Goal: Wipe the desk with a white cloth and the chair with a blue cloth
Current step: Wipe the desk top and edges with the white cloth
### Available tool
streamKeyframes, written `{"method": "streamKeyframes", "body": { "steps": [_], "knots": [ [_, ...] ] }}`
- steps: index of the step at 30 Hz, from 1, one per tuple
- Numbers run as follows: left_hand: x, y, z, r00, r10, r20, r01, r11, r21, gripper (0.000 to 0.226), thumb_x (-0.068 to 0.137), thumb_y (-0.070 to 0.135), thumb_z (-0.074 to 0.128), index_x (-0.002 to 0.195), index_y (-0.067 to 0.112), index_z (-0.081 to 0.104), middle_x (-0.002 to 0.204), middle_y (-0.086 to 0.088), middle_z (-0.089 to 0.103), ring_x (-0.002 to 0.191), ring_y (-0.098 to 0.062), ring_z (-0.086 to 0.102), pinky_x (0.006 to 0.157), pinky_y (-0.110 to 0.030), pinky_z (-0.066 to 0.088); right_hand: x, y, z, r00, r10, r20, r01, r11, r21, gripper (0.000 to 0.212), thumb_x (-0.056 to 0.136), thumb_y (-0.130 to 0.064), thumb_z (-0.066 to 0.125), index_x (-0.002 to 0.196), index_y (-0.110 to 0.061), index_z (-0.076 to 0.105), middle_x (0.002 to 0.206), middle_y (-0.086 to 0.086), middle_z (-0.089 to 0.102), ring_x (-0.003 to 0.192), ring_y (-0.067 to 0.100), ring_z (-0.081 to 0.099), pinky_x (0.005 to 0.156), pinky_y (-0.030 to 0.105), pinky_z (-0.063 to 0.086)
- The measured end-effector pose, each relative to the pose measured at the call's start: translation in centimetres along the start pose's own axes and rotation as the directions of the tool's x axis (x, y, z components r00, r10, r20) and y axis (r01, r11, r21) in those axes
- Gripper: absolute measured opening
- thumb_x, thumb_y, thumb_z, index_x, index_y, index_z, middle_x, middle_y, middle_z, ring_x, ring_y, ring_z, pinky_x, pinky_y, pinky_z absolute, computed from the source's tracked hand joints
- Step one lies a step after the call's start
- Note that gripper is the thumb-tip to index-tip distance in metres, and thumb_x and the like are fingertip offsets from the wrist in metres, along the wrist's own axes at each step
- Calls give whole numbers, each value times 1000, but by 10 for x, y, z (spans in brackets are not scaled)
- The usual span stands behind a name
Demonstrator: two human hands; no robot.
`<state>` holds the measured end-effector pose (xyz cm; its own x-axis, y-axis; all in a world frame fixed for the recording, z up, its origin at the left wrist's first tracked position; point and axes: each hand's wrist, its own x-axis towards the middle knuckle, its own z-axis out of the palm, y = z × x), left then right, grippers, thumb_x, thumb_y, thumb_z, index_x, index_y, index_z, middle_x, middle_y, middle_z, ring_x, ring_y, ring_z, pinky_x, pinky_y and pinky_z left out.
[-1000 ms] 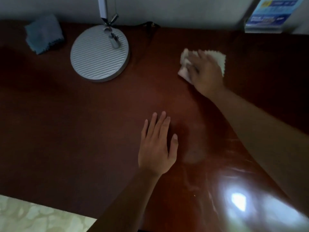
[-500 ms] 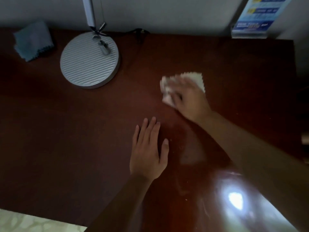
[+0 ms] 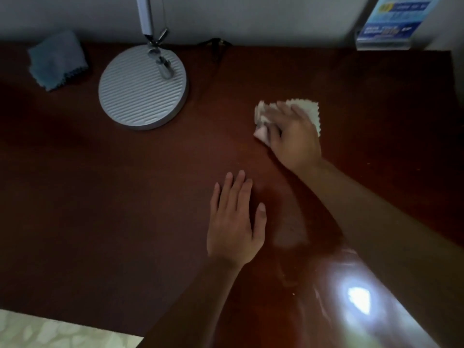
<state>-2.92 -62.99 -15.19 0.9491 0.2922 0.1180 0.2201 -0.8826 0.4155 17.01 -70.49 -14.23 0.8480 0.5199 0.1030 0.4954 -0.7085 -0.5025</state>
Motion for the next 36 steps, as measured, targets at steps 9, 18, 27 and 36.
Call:
{"method": "streamKeyframes", "body": {
  "steps": [9, 18, 27, 36],
  "knots": [
    [0, -1, 3, 1000, 18, -12, -18, 1000, -2, 50, 98, 36, 39, 134, 5, 55, 149, -12, 47, 145, -27, 32, 119, -51, 24, -42, -15, 4, 993, 99, -68, -97, 995, 32, 33, 93, -11, 51, 123, -12, 65, 134, 13, 58, 128, 31, 48, 112, 41, 33],
    [-3, -5, 8, 996, 86, -26, -84, 994, 73, 48, 96, 36, 42, 132, 9, 58, 146, -12, 50, 144, -30, 34, 120, -51, 21, -115, 12, -22, 986, 168, -4, -167, 981, -103, 43, 98, -36, 48, 130, -11, 59, 134, 13, 57, 132, 30, 46, 116, 43, 26],
    [-1, -5, 8, 994, 101, 30, -104, 987, 126, 48, 96, 39, 40, 135, 14, 52, 150, -8, 46, 147, -30, 27, 121, -52, 17, -152, 11, -34, 878, 447, -170, -468, 876, -113, 49, 95, -29, 30, 129, -5, 55, 135, 19, 53, 130, 37, 43, 112, 46, 27],
    [-2, -2, 4, 997, 65, 42, -69, 994, 91, 48, 95, 35, 42, 136, 11, 50, 151, -9, 44, 147, -29, 26, 122, -51, 14, -152, 126, -100, 760, 556, -336, -613, 786, -85, 32, 97, -31, 48, 117, -11, 62, 120, 14, 60, 116, 32, 51, 103, 38, 33]
  ]
}}
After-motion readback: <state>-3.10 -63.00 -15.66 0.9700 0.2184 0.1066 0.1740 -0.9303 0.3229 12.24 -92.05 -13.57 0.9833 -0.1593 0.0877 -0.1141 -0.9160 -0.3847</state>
